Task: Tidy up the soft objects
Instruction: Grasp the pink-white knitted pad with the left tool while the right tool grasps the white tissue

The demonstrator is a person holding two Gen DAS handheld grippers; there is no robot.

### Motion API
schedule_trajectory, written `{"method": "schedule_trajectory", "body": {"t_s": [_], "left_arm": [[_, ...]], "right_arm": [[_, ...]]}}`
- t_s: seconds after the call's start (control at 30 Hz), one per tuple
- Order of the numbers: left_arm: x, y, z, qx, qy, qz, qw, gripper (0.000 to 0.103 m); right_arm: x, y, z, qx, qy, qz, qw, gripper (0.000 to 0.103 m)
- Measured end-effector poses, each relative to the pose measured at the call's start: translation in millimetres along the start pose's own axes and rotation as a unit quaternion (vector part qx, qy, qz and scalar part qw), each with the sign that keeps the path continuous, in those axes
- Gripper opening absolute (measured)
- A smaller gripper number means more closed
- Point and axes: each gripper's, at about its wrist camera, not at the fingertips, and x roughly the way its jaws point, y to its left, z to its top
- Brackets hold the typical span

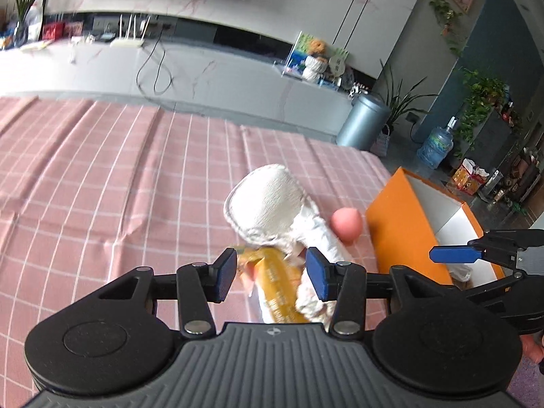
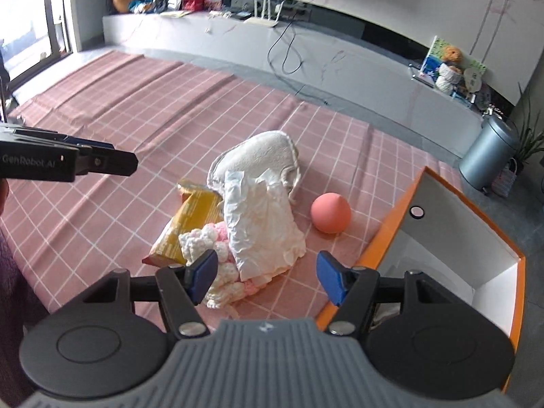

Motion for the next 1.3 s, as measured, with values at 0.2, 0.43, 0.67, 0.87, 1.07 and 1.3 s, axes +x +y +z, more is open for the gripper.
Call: {"method": "schedule_trajectory", "body": {"t_s": [0.2,0.43,0.67,0.87,1.07,1.3], "left_arm": [[18.6,3.2,-7.9,-0.004,0.033,-0.041,0.9986,0.050],[49.5,-6.2,-13.2,0.006,0.067,-0.057,0.9961,0.046],[63.4,-3.9,-6.7,0.004,0.076,-0.049,0.9959,0.045],[68.7,-13.2,-2.7,0.024,0.089,-0.055,0.9942,0.045],[78.6,-37.6,-4.2,0.074,0.112,-0.072,0.9883,0.059],[106.0,-60.4,-16.0,0.127,0.149,-0.023,0.9804,0.061]], "right_arm": [[32.4,4.7,14.6,-0.022,0.032,0.015,0.999,0.061],[69.2,3.8,29.3,-0.024,0.063,0.043,0.997,0.056],[93.4,-9.0,38.9,0.024,0.066,0.062,0.996,0.052],[96.0,-19.0,37.4,0.061,0.071,0.082,0.992,0.018],[65.0,-45.9,36.0,0.086,0.048,0.088,0.991,0.017],[58.0,-55.6,24.3,0.105,0.046,0.104,0.988,0.017]]}}
